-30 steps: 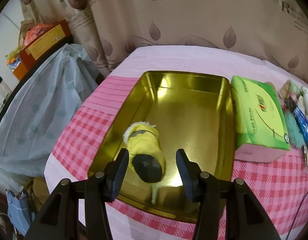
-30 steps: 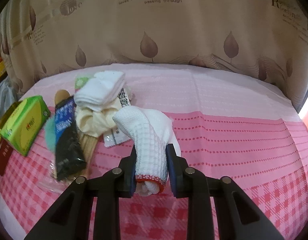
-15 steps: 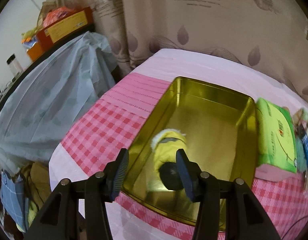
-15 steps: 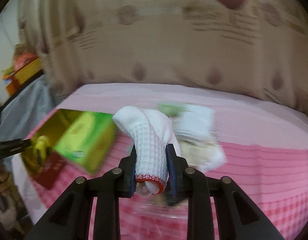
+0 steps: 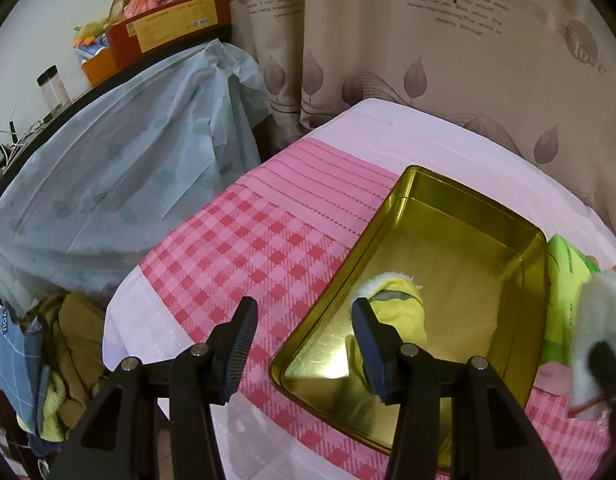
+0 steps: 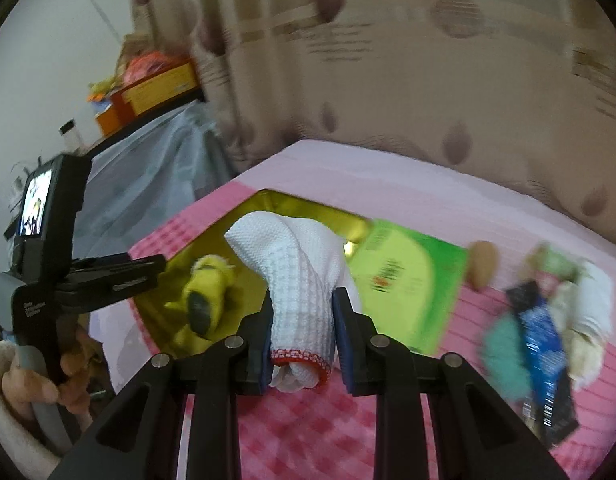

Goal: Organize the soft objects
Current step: 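Carry the white sock with the right gripper into the tray beside the toy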

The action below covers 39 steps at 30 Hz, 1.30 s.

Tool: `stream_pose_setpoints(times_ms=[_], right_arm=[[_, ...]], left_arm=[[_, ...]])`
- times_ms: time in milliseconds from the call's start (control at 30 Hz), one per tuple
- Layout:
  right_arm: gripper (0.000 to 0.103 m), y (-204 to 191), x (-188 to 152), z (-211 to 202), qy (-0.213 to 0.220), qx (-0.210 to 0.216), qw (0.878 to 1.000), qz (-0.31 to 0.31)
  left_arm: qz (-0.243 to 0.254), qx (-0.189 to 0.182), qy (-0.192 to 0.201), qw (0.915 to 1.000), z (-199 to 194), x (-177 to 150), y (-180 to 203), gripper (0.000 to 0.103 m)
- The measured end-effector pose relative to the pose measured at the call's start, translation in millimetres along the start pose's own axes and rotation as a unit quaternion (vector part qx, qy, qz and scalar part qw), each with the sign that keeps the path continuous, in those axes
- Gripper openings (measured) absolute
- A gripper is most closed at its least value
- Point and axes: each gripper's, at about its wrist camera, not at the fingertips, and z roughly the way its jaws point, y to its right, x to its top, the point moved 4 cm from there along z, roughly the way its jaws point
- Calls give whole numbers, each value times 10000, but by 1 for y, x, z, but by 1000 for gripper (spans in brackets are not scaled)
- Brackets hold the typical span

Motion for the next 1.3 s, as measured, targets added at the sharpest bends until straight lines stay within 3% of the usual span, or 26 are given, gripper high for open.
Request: stream_pose_setpoints(times_ms=[367, 700, 800, 1067, 1300], right_arm=[[24, -55, 9, 65, -516, 223, 9975, -422], [32, -58, 6, 94, -708, 111, 9967, -376], [45, -58, 7, 92, -681, 101, 9971, -334], [46, -48, 7, 63, -437, 104, 9985, -314], [51, 7, -7, 15, -194, -325, 9993, -56]], left_arm=[[-365, -100, -158, 9992, 9, 1, -15, 50], [-287, -175, -215, 9992, 12, -1, -8, 50], [-257, -171, -210, 9993, 12, -1, -6, 50], [-28, -178, -126, 9998, 9, -3, 3, 50], [164, -172, -89, 9997, 5, -6, 14, 50]])
